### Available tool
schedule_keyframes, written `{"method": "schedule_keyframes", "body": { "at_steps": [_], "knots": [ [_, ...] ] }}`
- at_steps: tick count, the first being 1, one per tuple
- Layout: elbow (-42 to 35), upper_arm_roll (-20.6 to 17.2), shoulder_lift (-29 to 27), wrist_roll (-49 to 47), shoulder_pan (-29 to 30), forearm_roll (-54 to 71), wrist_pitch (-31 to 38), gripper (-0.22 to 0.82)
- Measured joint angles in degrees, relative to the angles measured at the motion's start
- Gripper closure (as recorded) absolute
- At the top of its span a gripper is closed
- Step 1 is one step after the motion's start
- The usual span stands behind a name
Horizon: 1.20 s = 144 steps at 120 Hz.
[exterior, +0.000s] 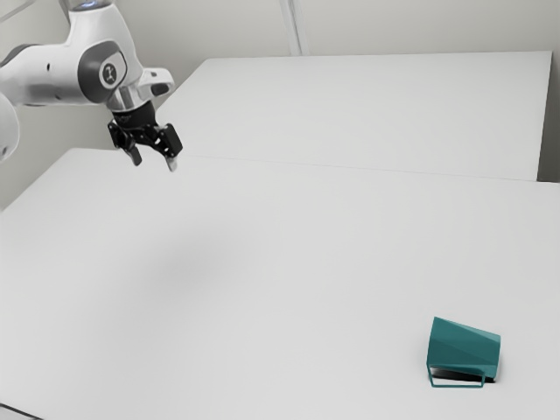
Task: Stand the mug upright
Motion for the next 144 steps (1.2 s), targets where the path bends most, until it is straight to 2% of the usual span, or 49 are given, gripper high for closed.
{"method": "schedule_keyframes", "body": {
  "at_steps": [25,40,49,64,82,110,144],
  "knots": [
    [-3.20,-0.01,-1.41,1.62,-2.26,-2.82,1.95,0.00],
    [-11.71,1.08,-4.53,1.95,-4.07,-9.85,4.45,0.00],
    [-14.99,3.12,-5.69,1.87,-6.60,-13.26,5.89,0.00],
    [-19.13,3.85,-6.37,1.65,-9.11,-18.52,8.26,0.00],
    [-21.94,3.97,-5.89,1.44,-13.98,-25.33,11.50,0.00],
    [-23.61,4.00,-2.19,1.26,-25.16,-35.42,14.89,0.00],
    [-25.07,4.01,3.20,2.54,-31.59,-51.69,17.62,0.00]
  ]
}}
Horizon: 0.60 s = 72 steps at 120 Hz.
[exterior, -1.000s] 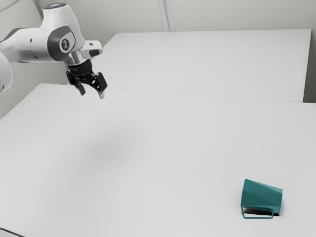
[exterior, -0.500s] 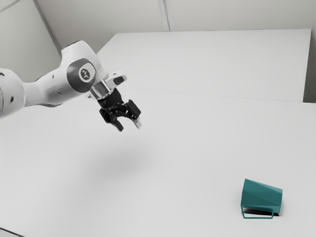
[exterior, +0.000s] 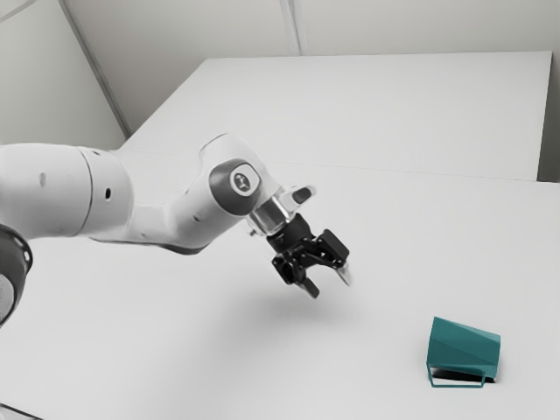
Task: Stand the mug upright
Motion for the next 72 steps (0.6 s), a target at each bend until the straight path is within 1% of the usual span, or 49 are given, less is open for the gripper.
{"method": "schedule_keyframes", "body": {
  "at_steps": [20,43,72],
  "knots": [
    [-3.38,-0.03,-0.23,0.91,-5.92,-7.87,4.09,0.00],
    [-4.18,-0.07,-0.23,1.46,-12.73,-13.64,10.86,0.00],
    [-1.56,-0.09,1.06,2.38,-15.54,-17.78,15.68,0.00]
  ]
}}
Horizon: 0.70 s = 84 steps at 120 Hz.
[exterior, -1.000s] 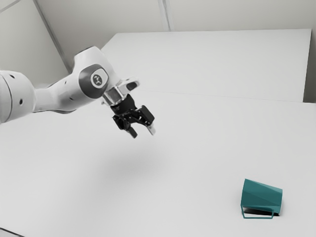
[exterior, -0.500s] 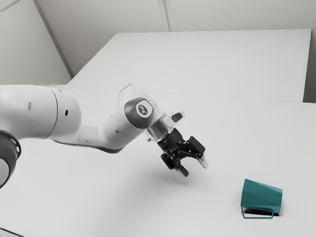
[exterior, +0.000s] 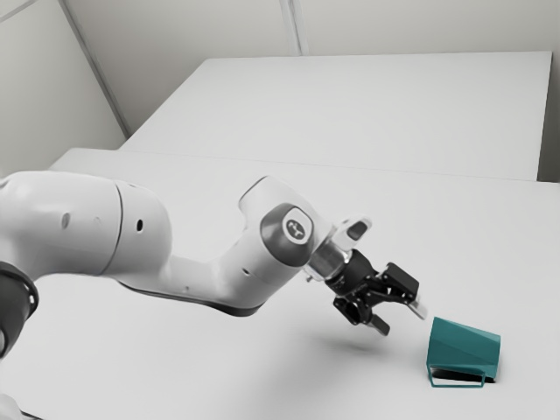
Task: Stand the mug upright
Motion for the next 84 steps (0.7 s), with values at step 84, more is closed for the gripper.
{"method": "schedule_keyframes", "body": {
  "at_steps": [84],
  "knots": [
    [10.28,-0.92,9.87,4.84,-3.31,-8.52,1.85,0.08]
  ]
}}
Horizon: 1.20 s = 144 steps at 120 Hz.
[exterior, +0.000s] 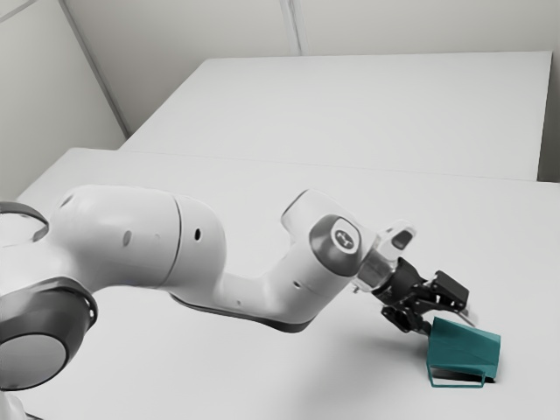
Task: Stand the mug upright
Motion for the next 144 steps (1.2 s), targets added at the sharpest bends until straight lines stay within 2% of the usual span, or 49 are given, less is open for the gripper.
{"method": "schedule_keyframes", "body": {
  "at_steps": [17,38,53,80,117,144],
  "knots": [
    [1.06,-0.06,0.83,0.58,0.00,-0.05,-0.16,0.25],
    [1.49,-0.05,0.87,1.55,0.02,-0.11,-0.32,0.56],
    [2.22,-0.06,0.83,2.11,-0.11,-0.05,-0.38,0.67],
    [2.83,-0.07,0.74,2.44,-0.99,-0.01,-0.37,0.75],
    [3.85,-0.02,-0.73,2.15,-2.46,0.73,0.00,0.78],
    [2.85,0.68,-5.65,-1.19,0.02,15.31,-0.23,0.78]
  ]
}}
